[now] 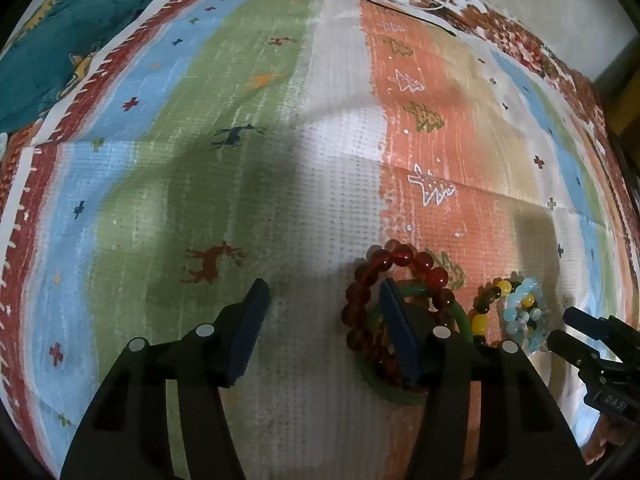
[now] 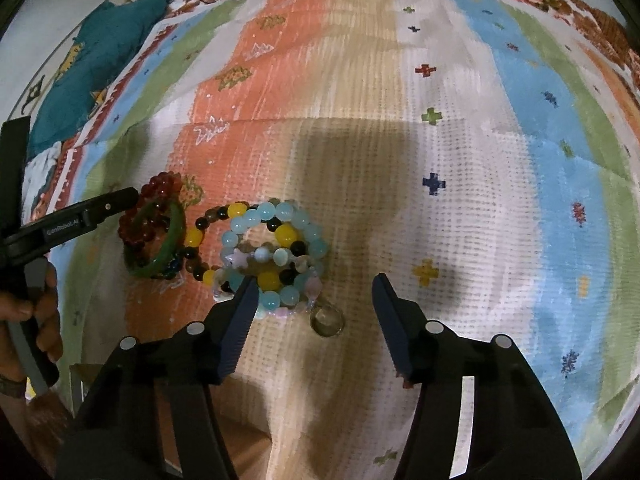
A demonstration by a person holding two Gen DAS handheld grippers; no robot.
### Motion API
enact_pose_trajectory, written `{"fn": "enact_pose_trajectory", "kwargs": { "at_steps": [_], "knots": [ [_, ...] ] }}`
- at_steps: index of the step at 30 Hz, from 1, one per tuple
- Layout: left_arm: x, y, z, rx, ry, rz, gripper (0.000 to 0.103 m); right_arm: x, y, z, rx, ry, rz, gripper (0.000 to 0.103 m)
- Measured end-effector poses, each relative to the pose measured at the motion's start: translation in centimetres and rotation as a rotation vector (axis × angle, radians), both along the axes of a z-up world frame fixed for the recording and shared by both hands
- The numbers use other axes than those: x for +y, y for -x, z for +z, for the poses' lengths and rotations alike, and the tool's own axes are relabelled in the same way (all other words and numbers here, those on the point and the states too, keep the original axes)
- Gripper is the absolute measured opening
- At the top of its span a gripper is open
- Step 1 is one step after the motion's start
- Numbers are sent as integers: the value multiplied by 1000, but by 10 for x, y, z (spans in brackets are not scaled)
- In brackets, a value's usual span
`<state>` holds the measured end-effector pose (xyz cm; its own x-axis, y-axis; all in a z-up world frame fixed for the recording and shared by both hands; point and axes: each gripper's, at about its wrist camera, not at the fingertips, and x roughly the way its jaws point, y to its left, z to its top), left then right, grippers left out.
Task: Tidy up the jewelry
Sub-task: 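Close left gripper on red bead bracelet while right gripper closes on white bead strand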
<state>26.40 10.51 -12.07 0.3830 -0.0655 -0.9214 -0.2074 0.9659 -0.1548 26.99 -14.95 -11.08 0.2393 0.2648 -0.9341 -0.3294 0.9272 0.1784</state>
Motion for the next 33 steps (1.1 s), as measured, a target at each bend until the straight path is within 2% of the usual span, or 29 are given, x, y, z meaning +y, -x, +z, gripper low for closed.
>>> {"fn": "enact_pose_trajectory", "kwargs": {
  "at_steps": [4, 6, 11, 14, 18, 21, 24, 27, 30, 31, 33],
  "knots": [
    [0, -3, -1, -3, 2, -5, 57, 3, -3, -3, 9, 1, 9, 50],
    [1, -3, -2, -3, 6, -6, 57, 4, -4, -6, 20, -3, 9, 42],
    [4, -3, 4, -21, 62, 0, 56, 3, -6, -8, 28, -4, 8, 35],
    [-1, -4, -1, -2, 42, -13, 55, 3, -5, -9, 36, -7, 9, 28],
    [-1, -5, -5, 14, 18, -2, 46, 3, -3, -11, 40, -21, 10, 21],
    [1, -5, -7, 14, 22, 0, 45, 3, -3, -11, 46, -35, 9, 17],
    [-2, -4, -9, 12, -4, -15, 45, 5, -2, -10, 45, -37, 20, 14],
    [-6, -4, -11, 20, -51, -37, 39, 5, -2, -10, 44, -37, 23, 11],
    [-7, -2, -13, 24, -105, -47, 25, 5, -3, -8, 46, -43, 23, 11],
    [-5, -2, -13, 23, -113, -45, 18, 4, -2, -8, 45, -44, 24, 11],
    [0, -2, -12, 23, -96, -34, 16, 4, -2, -7, 42, -45, 30, 11]
  ]
}}
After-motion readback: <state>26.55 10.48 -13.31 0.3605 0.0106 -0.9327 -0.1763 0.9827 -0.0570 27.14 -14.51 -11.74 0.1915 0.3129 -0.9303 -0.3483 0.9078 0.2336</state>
